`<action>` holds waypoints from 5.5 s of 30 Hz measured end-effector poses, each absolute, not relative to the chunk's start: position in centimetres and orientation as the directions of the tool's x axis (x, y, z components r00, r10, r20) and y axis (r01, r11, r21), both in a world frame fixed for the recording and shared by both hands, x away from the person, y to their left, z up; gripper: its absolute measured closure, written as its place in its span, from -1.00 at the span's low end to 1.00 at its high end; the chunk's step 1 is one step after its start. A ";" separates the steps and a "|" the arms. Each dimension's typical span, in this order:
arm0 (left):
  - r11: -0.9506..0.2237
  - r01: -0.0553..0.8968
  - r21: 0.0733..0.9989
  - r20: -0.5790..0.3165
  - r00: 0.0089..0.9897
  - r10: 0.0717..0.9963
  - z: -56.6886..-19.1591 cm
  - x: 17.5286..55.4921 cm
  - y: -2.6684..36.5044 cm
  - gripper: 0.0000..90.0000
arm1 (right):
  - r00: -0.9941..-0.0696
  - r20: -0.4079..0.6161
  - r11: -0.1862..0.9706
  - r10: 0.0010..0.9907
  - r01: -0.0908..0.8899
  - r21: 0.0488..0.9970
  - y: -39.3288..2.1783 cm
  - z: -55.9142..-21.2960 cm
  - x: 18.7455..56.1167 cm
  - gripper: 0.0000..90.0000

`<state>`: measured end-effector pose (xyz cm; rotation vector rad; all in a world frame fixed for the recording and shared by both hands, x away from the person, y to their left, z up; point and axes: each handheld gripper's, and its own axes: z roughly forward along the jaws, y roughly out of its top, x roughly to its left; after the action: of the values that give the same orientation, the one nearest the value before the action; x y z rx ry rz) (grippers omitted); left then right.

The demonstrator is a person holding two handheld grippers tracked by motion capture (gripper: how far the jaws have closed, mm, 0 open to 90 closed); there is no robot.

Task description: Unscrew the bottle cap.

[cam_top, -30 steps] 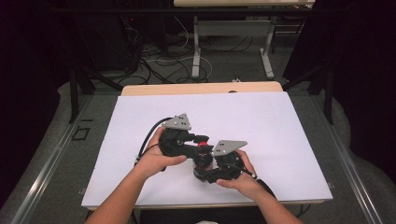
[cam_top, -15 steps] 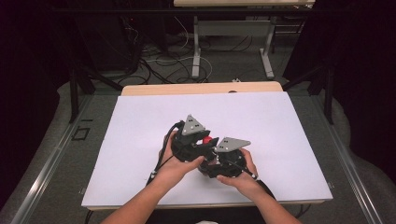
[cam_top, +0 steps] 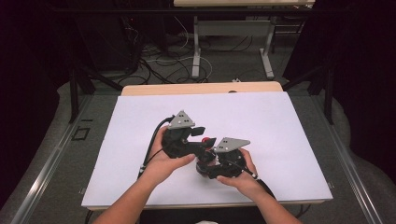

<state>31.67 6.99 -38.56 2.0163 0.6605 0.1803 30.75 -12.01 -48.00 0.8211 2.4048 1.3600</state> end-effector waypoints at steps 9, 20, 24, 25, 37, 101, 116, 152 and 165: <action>-0.405 0.376 0.833 -0.155 0.863 0.481 -39.5 32.5 7.6 0.05 | -0.820 0.068 0.409 0.568 0.353 0.842 -11.7 -48.0 30.5 -0.34; -0.456 0.285 0.843 -0.101 0.917 0.387 -40.5 32.8 6.8 0.33 | -0.832 0.060 0.422 0.551 0.340 0.841 -11.7 -48.0 30.5 -0.34; -0.449 0.291 0.845 -0.109 0.915 0.388 -40.6 32.9 6.8 0.35 | -0.834 0.048 0.419 0.549 0.324 0.848 -11.7 -48.1 30.6 -0.34; -0.442 0.294 0.847 -0.109 0.911 0.398 -40.6 32.9 6.7 0.35 | -0.834 0.049 0.419 0.549 0.326 0.848 -11.7 -48.1 30.6 -0.34; -0.347 0.386 0.855 -0.059 0.736 0.674 -40.9 30.6 4.2 0.36 | -0.783 0.033 0.408 0.621 0.359 0.839 -11.8 -48.2 30.8 -0.34; -0.365 0.364 0.857 -0.146 0.851 0.505 -39.6 31.8 7.2 0.04 | -0.810 0.037 0.417 0.585 0.339 0.843 -11.9 -48.1 30.7 -0.34; -0.404 0.346 0.847 -0.162 0.891 0.425 -40.6 32.9 7.6 0.10 | -0.834 0.043 0.429 0.550 0.326 0.843 -11.5 -48.1 30.4 -0.34; -0.331 0.380 0.864 -0.108 0.781 0.615 -39.7 31.9 5.6 0.36 | -0.783 0.046 0.409 0.620 0.372 0.833 -11.9 -48.5 30.9 -0.34; -0.303 0.425 0.853 -0.123 0.729 0.674 -39.8 33.2 8.2 0.37 | -0.762 0.036 0.395 0.646 0.375 0.839 -12.5 -48.8 31.5 -0.34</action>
<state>33.17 8.19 -39.80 1.9447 0.8409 0.3171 31.50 -12.49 -48.85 0.8931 2.3608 1.3045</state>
